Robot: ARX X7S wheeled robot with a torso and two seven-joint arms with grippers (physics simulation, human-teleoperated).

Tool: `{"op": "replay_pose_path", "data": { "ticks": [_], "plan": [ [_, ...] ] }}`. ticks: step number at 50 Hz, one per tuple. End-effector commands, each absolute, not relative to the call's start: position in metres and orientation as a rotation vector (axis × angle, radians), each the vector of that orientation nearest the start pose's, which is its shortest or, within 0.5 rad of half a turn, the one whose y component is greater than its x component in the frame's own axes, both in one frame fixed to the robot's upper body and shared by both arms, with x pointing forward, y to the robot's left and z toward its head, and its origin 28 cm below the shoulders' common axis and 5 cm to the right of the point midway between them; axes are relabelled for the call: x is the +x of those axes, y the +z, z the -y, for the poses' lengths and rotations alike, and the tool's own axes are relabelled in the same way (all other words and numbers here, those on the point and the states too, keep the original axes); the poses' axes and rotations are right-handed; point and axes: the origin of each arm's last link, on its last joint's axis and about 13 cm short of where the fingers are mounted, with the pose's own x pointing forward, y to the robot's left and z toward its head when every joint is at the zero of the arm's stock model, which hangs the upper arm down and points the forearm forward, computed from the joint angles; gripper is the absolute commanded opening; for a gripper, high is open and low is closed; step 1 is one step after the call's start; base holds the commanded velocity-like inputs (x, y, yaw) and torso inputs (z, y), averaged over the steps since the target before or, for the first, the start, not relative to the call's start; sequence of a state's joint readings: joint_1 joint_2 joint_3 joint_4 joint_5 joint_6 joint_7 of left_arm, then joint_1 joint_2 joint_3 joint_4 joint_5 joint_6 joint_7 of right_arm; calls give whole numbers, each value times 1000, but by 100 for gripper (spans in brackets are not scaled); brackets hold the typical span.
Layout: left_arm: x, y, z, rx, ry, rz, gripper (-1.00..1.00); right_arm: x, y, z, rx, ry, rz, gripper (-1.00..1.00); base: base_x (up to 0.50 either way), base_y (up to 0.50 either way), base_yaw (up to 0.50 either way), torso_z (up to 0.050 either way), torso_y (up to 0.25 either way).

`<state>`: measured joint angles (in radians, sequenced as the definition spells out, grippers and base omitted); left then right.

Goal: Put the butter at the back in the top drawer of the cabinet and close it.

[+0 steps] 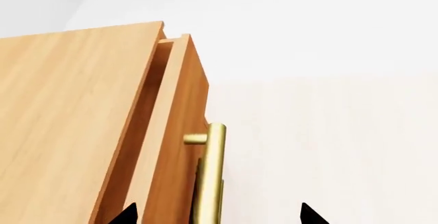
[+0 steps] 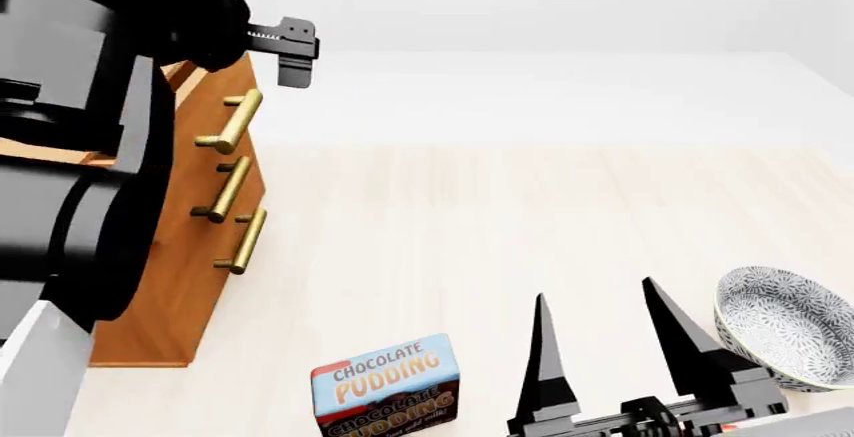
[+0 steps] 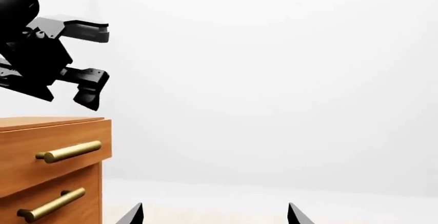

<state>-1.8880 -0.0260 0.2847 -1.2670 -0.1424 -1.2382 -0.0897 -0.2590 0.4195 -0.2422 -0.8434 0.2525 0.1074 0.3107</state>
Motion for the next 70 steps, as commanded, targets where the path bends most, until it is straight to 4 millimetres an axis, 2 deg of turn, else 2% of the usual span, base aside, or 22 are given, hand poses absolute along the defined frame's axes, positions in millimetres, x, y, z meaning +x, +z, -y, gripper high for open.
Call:
{"op": "replay_pose_path", "data": {
  "ticks": [1, 17, 50, 70],
  "plan": [
    [390, 351, -218, 179, 169, -650, 100, 127, 130, 96, 33, 181, 361, 100, 0, 0, 0, 0, 0],
    [392, 351, -222, 184, 218, -628, 100, 125, 132, 96, 29, 182, 371, 100, 0, 0, 0, 0, 0],
    [396, 333, -236, 153, 326, -637, 100, 125, 131, 100, 41, 173, 370, 100, 0, 0, 0, 0, 0],
    [399, 318, -234, 159, 309, -661, 100, 125, 131, 98, 40, 178, 369, 100, 0, 0, 0, 0, 0]
  ]
}}
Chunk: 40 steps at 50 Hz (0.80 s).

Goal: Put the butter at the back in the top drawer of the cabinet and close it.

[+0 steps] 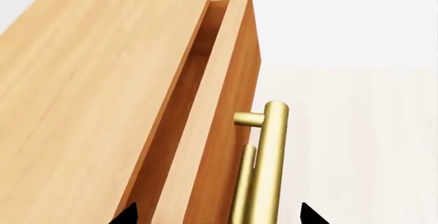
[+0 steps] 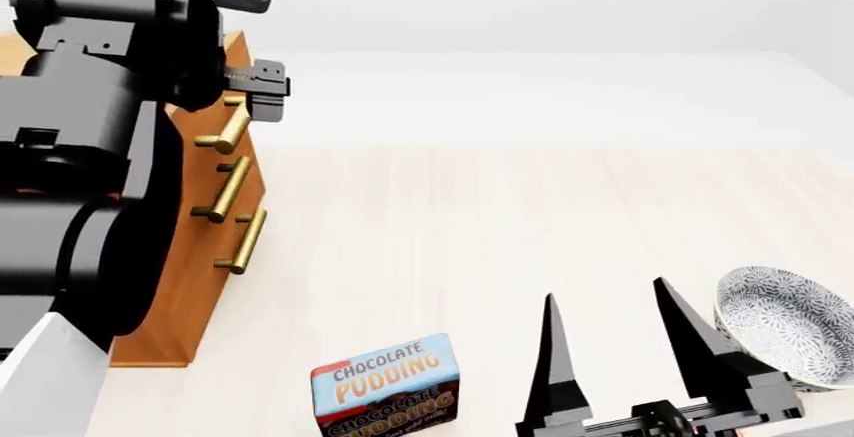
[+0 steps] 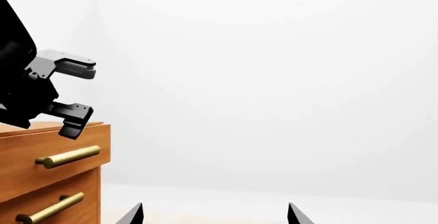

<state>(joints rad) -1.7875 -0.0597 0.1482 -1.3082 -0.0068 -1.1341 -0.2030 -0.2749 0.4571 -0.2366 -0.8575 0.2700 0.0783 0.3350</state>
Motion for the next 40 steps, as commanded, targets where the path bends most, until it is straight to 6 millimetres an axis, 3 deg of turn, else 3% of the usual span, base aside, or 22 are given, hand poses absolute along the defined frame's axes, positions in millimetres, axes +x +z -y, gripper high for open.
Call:
{"op": "replay_pose_path", "data": {
  "ticks": [1, 31, 40],
  "plan": [
    [399, 318, -234, 159, 307, -661, 100, 125, 131, 98, 40, 178, 369, 100, 0, 0, 0, 0, 0],
    [401, 294, -232, 132, 275, -708, 100, 126, 131, 98, 44, 180, 368, 100, 0, 0, 0, 0, 0],
    [399, 290, -221, 92, 158, -770, 100, 126, 131, 97, 44, 182, 369, 100, 0, 0, 0, 0, 0]
  ]
}}
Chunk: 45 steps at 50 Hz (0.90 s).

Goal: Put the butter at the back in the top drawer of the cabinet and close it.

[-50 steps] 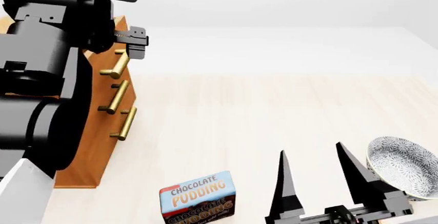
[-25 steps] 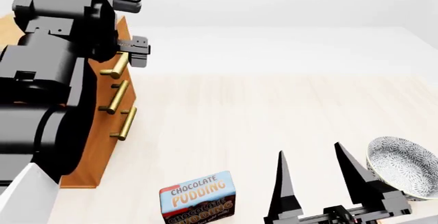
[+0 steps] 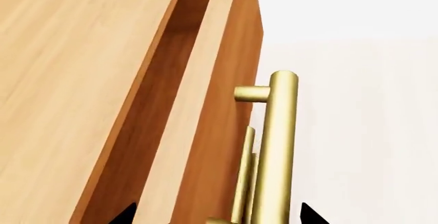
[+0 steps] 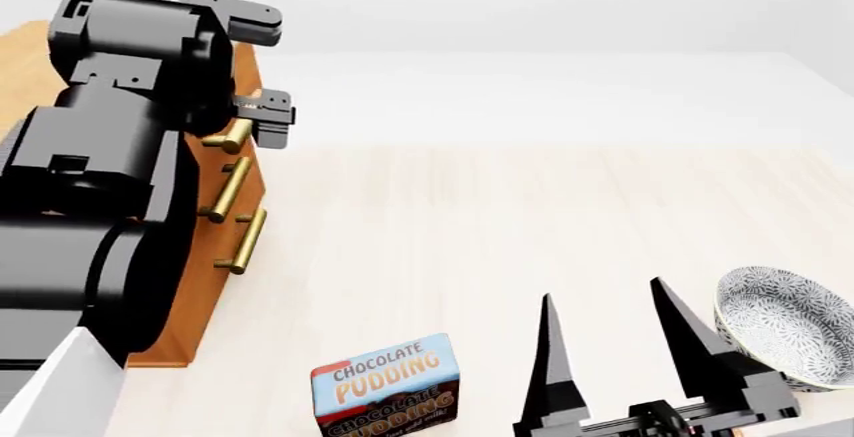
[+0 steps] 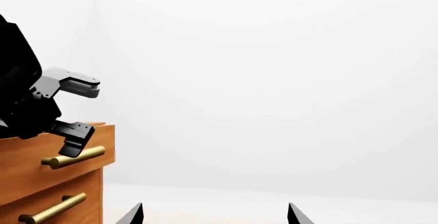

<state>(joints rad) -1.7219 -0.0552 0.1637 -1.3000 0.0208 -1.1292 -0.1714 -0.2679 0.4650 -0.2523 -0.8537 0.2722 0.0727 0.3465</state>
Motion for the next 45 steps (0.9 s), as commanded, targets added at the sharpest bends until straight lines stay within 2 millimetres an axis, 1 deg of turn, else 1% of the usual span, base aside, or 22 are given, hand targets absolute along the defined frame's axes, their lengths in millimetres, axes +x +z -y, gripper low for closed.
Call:
{"op": "replay_pose_path", "data": {
  "ticks": [1, 4, 8, 12, 35, 45],
  "plan": [
    [398, 290, -220, 73, 147, -779, 100, 126, 131, 96, 44, 182, 369, 100, 0, 0, 0, 0, 0],
    [397, 291, -216, 31, 115, -798, 100, 126, 131, 95, 43, 185, 370, 100, 0, 0, 0, 0, 0],
    [396, 293, -212, 15, 89, -806, 100, 126, 131, 95, 42, 187, 369, 100, 0, 0, 0, 0, 0],
    [395, 297, -204, 7, 60, -807, 100, 125, 131, 94, 41, 189, 368, 100, 0, 0, 0, 0, 0],
    [389, 293, -168, 81, -9, -808, 100, 126, 127, 95, 47, 189, 360, 100, 0, 0, 0, 0, 0],
    [381, 295, -142, 138, -69, -795, 100, 127, 125, 96, 50, 195, 354, 100, 0, 0, 0, 0, 0]
  ]
}}
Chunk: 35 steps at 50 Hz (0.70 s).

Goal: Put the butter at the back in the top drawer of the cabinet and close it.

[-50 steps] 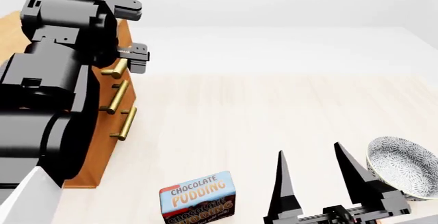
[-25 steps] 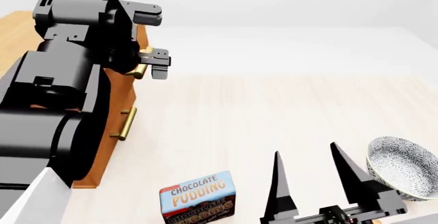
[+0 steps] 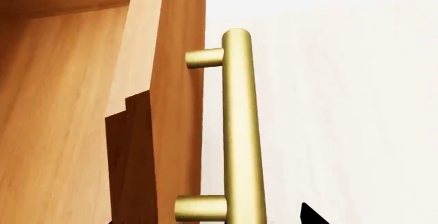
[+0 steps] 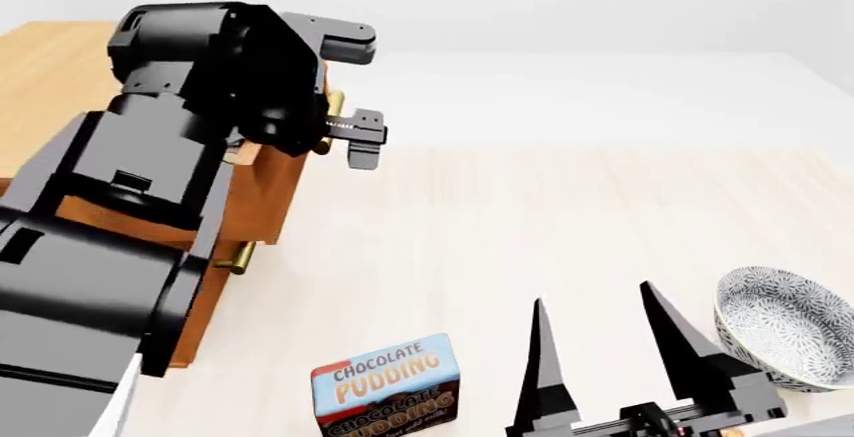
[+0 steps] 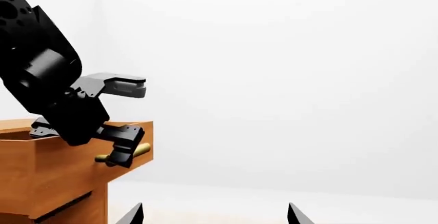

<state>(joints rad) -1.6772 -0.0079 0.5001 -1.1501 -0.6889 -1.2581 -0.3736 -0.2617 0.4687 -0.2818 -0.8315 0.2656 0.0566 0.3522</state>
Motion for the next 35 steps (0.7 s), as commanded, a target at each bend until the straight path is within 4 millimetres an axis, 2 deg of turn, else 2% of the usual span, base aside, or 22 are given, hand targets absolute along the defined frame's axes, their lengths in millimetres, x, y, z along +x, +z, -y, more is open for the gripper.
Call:
{"op": "replay_pose_path", "data": {
  "ticks": [1, 23, 35],
  "plan": [
    [380, 295, -139, 155, -68, -792, 100, 127, 124, 96, 50, 195, 354, 100, 0, 0, 0, 0, 0],
    [353, 306, -90, 225, -197, -755, 100, 122, 122, 102, 59, 196, 362, 100, 0, 0, 0, 0, 0],
    [348, 310, -81, 158, -250, -753, 100, 123, 120, 102, 62, 201, 359, 100, 0, 0, 0, 0, 0]
  ]
}}
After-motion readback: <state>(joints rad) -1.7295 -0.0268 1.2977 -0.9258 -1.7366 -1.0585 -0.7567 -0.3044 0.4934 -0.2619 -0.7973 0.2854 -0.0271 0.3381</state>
